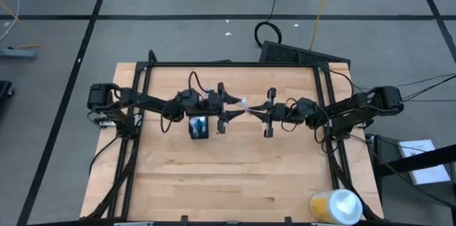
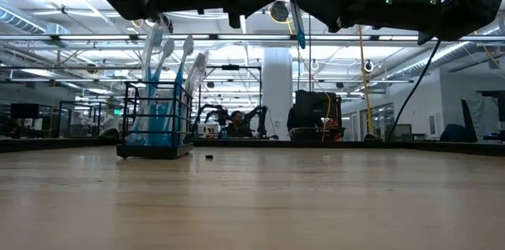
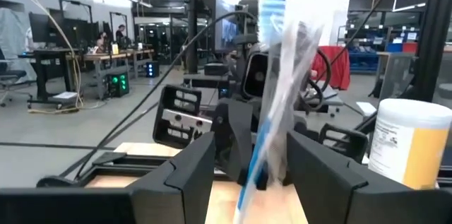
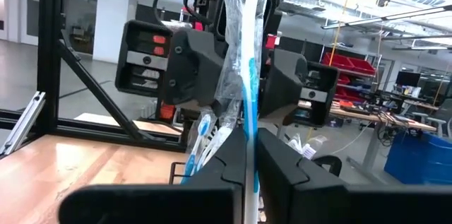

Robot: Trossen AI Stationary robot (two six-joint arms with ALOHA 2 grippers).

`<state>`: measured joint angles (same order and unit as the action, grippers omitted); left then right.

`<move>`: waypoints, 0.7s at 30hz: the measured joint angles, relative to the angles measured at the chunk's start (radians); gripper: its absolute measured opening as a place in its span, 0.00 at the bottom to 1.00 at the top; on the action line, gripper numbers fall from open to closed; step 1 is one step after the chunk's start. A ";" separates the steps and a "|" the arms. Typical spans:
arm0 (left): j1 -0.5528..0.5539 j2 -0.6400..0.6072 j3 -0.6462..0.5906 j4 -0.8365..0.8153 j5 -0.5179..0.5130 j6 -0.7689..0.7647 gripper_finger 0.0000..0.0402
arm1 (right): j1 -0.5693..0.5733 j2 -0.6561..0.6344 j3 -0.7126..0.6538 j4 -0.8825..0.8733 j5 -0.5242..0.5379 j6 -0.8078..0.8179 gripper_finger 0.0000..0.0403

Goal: Pick & Place toothbrushing station
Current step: Put the blue toothbrush into the black organizer

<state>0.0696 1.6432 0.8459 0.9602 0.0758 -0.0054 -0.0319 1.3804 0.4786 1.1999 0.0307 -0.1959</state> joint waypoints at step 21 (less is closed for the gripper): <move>-0.019 0.000 0.084 -0.046 0.006 0.010 0.45 | -0.001 0.000 0.000 -0.008 0.000 0.000 0.02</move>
<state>0.0511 1.6436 0.9295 0.9144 0.0814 0.0042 -0.0330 1.3800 0.4789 1.1915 0.0311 -0.1955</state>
